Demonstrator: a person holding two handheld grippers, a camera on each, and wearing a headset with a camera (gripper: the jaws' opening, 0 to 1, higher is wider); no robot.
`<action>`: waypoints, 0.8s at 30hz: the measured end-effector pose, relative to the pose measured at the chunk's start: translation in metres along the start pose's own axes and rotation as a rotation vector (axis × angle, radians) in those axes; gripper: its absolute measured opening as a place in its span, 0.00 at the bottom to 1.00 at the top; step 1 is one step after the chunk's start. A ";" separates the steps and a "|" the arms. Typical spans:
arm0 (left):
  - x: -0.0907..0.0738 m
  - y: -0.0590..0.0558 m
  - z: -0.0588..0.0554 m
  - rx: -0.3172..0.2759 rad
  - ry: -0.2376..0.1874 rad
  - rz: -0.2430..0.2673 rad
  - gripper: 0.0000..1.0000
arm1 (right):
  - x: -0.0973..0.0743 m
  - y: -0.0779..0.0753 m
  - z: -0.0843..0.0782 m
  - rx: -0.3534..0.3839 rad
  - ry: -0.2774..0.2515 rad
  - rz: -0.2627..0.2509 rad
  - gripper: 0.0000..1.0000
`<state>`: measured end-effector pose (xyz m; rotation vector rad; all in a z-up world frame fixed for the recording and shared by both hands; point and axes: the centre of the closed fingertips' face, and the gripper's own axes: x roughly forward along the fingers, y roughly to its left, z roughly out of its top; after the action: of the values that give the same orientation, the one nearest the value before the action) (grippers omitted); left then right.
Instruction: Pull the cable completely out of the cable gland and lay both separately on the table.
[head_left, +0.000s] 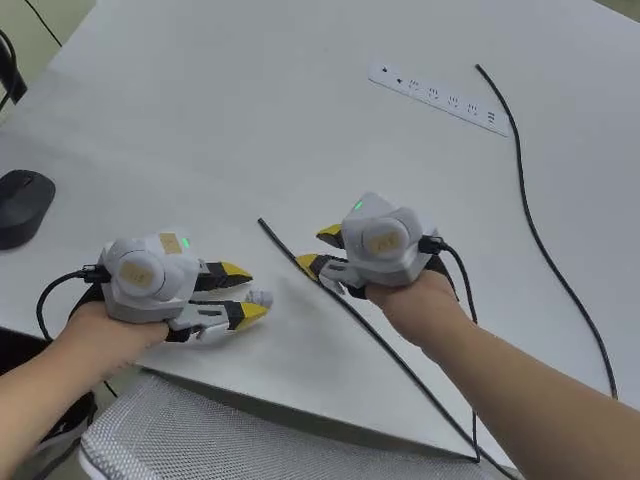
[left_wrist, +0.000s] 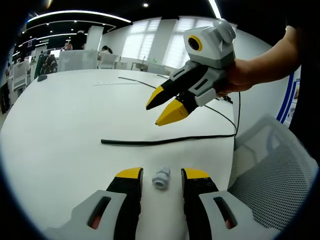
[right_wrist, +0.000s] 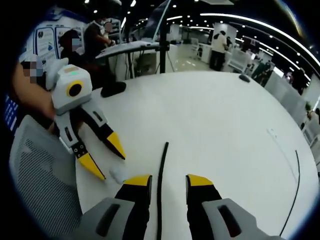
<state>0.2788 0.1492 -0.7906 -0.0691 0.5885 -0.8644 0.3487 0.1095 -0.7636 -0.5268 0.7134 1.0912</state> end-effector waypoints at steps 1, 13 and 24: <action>-0.003 -0.001 0.004 -0.003 -0.006 0.002 0.32 | -0.007 -0.002 0.000 0.016 -0.010 -0.004 0.24; -0.026 -0.001 0.036 -0.088 -0.041 0.065 0.48 | -0.083 -0.022 -0.001 0.243 -0.194 -0.063 0.43; -0.057 -0.007 0.061 -0.169 -0.107 0.100 0.64 | -0.149 -0.021 -0.025 0.347 -0.292 -0.100 0.60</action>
<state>0.2762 0.1756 -0.7111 -0.2360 0.5583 -0.7087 0.3197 -0.0064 -0.6689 -0.1016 0.5952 0.9021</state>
